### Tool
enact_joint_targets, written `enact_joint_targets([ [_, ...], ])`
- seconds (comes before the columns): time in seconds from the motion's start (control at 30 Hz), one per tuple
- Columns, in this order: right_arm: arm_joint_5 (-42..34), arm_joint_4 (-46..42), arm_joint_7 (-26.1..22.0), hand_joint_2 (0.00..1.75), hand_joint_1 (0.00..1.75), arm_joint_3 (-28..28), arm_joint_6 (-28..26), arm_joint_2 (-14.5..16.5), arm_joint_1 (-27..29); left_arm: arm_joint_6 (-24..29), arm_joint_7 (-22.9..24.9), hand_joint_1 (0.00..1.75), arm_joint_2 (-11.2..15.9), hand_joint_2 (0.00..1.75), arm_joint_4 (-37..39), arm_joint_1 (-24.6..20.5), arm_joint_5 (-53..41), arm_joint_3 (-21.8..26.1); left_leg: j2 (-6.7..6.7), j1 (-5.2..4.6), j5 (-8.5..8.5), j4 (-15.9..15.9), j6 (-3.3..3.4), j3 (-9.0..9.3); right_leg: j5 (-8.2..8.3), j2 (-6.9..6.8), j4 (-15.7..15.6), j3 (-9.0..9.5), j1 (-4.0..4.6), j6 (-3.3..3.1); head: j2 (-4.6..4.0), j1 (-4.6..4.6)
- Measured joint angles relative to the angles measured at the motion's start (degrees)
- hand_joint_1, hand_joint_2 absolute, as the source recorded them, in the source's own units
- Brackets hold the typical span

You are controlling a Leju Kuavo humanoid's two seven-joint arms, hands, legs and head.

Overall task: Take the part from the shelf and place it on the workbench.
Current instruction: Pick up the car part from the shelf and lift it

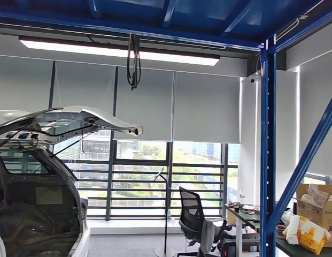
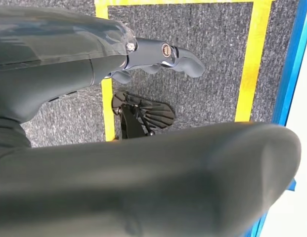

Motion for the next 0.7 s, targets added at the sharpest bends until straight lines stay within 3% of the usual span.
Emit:
enact_joint_targets([
  [0.7,7.22,11.43,3.38,1.75,0.0,-7.77,-2.86,4.45,-1.42,0.02,-0.81,0.0,1.63,0.0,0.0,0.06,-2.3,-1.09,0.0,0.0,0.0,0.0,0.0,0.0,0.0,0.0,0.0,0.0,0.01,0.0,0.0,0.0],
])
